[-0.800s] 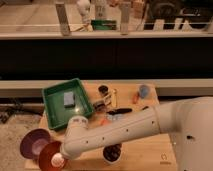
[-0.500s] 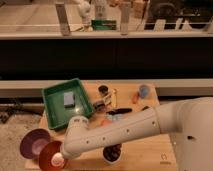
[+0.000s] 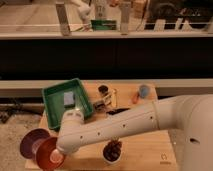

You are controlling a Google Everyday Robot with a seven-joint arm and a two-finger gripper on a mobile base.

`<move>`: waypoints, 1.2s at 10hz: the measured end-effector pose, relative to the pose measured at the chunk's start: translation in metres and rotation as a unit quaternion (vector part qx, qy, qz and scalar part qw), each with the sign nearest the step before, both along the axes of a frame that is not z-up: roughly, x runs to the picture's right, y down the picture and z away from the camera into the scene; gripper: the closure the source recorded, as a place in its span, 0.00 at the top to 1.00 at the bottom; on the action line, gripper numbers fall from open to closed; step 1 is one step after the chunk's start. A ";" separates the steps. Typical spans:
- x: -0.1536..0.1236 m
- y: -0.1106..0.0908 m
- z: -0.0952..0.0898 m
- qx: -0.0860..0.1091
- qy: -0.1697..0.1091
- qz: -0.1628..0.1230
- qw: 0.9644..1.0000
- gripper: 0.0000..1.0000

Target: Stack bowls on top of each other

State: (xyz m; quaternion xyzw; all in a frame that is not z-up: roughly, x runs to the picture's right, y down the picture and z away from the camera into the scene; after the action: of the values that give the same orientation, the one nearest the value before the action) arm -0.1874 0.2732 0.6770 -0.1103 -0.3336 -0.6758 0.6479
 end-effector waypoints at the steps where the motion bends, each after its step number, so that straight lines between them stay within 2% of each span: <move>1: 0.000 -0.010 -0.002 0.002 0.003 -0.005 1.000 0.00; 5: 0.002 -0.060 -0.011 0.015 -0.004 -0.006 1.000 0.00; 9: 0.007 -0.084 -0.010 0.032 -0.014 0.011 0.999 0.00; 12: 0.002 -0.107 -0.001 0.046 -0.028 0.019 0.998 0.00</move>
State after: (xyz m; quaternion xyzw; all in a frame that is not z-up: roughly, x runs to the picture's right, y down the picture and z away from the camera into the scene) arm -0.1851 0.1663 0.6765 -0.0549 -0.3219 -0.6808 0.6556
